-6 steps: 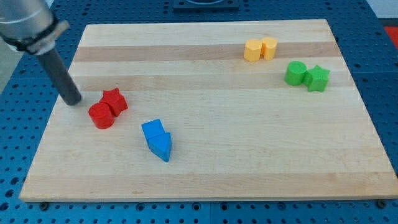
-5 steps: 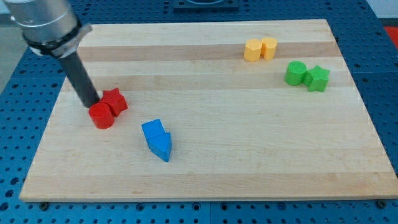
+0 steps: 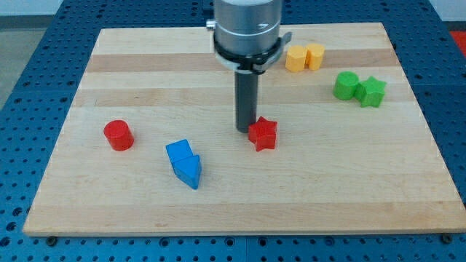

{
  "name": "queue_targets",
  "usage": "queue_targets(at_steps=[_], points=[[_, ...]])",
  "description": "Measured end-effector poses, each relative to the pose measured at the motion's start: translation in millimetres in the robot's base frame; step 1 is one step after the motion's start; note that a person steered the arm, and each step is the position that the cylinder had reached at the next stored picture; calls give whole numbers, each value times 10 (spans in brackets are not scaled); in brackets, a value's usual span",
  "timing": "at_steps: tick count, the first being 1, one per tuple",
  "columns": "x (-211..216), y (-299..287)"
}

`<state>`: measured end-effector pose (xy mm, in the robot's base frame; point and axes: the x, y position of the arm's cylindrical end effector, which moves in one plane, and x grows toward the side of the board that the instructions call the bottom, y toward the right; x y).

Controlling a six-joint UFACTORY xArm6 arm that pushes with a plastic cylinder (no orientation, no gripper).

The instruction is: Push the red star to the bottom of the green circle

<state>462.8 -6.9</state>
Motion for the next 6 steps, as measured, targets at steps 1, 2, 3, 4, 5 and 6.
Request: queue_targets(at_steps=[1,2,3,4,5,6], points=[[299,-85],[431,58],[195,319],[-87,624],[-332,996],[-507,1366]])
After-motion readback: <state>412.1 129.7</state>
